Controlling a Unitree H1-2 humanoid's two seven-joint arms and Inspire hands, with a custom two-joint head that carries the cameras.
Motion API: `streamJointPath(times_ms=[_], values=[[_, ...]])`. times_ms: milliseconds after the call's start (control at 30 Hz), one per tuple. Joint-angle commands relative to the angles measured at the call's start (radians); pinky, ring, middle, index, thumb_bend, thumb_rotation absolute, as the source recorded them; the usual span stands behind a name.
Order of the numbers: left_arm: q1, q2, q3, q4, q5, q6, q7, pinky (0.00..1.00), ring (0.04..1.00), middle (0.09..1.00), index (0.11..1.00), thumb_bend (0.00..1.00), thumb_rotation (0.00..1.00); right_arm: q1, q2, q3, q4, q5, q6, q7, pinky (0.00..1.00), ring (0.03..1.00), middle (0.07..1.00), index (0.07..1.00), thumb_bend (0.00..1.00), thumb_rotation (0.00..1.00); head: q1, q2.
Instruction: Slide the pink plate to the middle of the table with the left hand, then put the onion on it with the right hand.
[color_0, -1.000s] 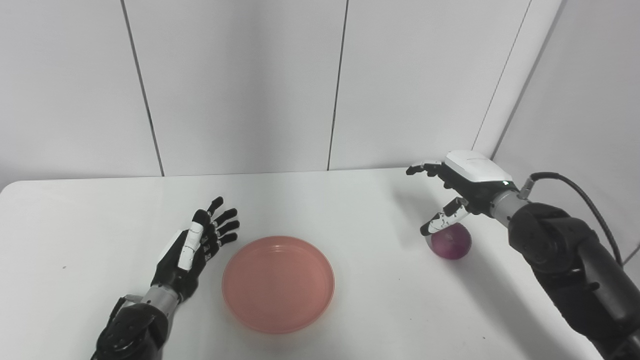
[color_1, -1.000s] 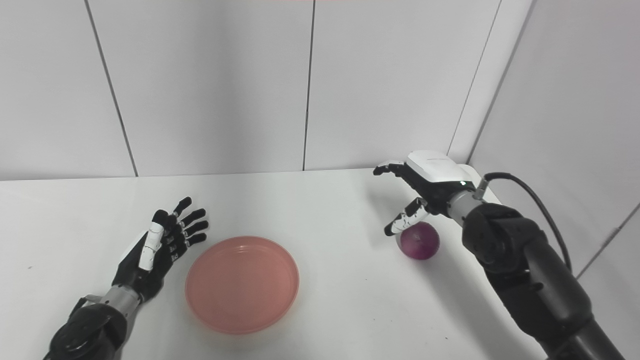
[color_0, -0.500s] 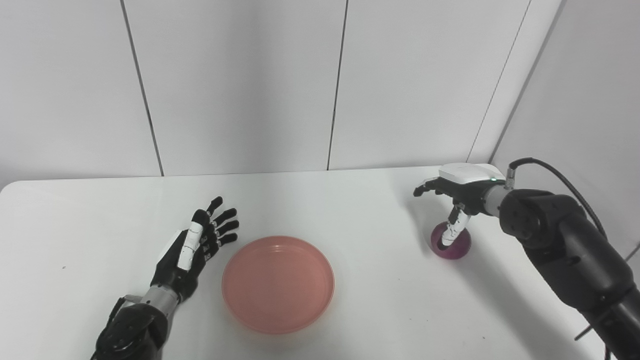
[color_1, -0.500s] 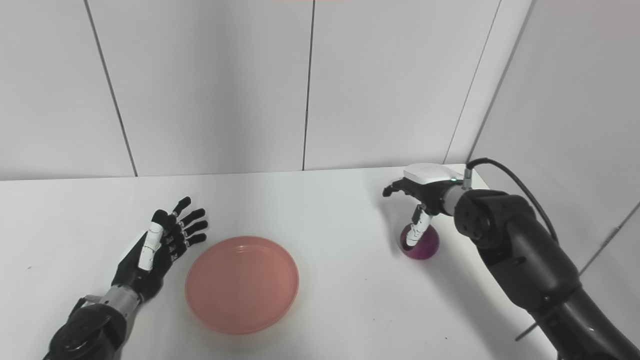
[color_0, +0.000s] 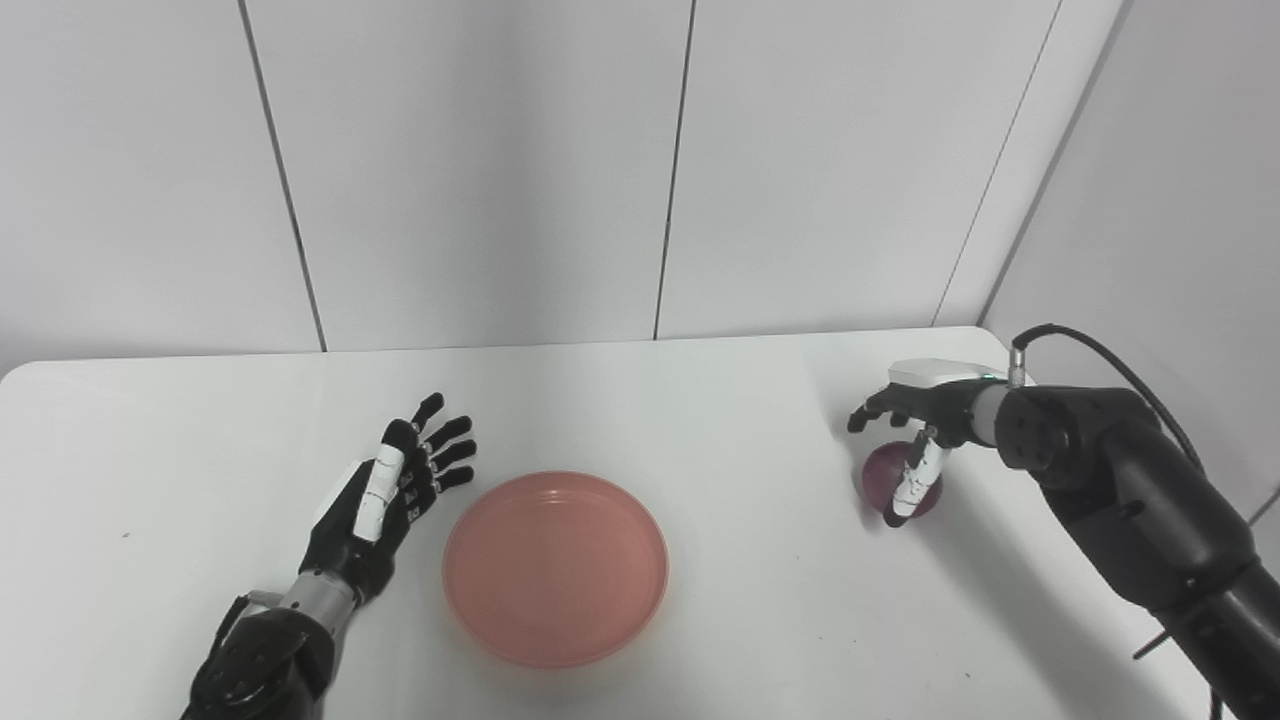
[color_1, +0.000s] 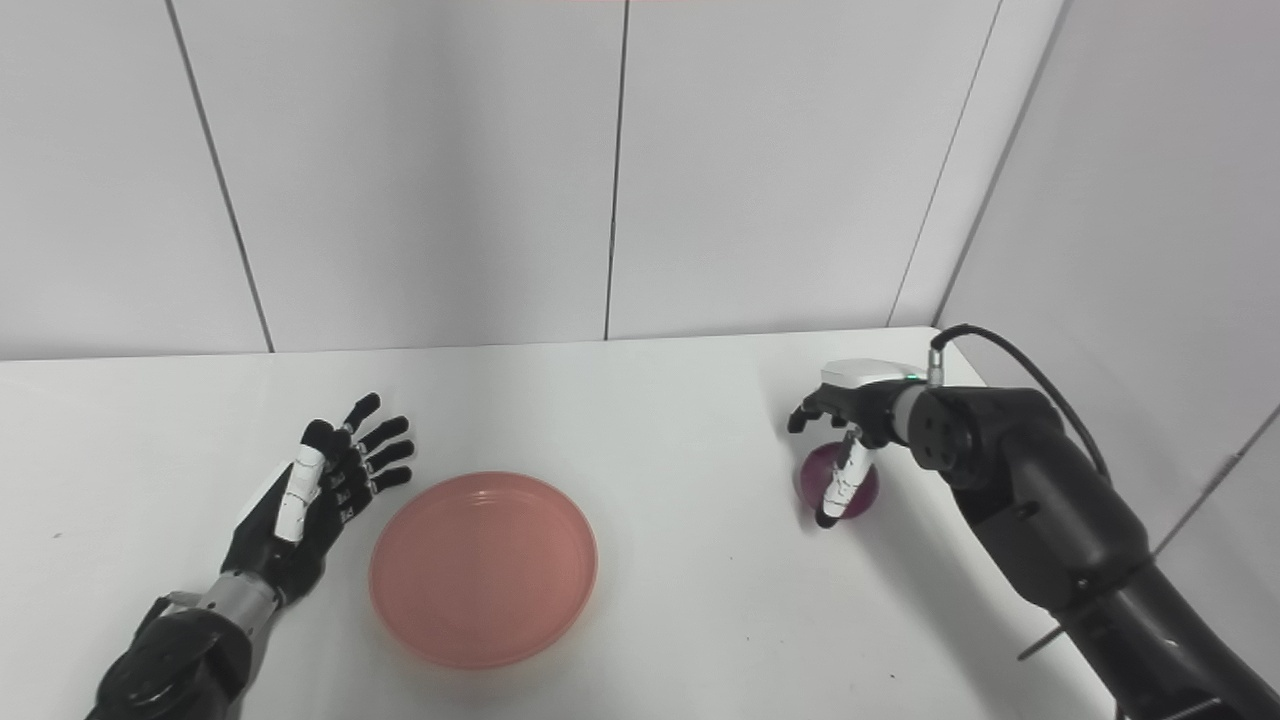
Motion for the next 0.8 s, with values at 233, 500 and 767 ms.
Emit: streamJointPath(times_ms=[233, 500, 767], values=[[0.029, 0.006, 0.001, 0.033, 0.006, 0.064, 0.013, 0.84, 0.891, 0.919, 1.0, 0.9, 0.97, 0.003, -0.014, -0.013, 0.0, 0.001, 0.029, -0.023, 0.7, 0.877, 0.904, 0.85, 1.0, 0.16, 0.001, 0.002], [0.029, 0.006, 0.001, 0.039, 0.006, 0.059, 0.011, 0.84, 0.892, 0.921, 1.0, 0.88, 0.97, 0.039, -0.006, -0.006, -0.004, 0.002, 0.021, -0.037, 0.71, 0.876, 0.915, 0.862, 1.0, 0.19, 0.004, 0.004], [0.03, 0.002, 0.002, 0.033, 0.005, 0.067, 0.016, 0.84, 0.893, 0.922, 1.0, 0.88, 0.97, 0.062, -0.011, 0.004, 0.0, -0.001, 0.002, -0.066, 0.72, 0.873, 0.925, 0.855, 1.0, 0.19, 0.004, 0.003]])
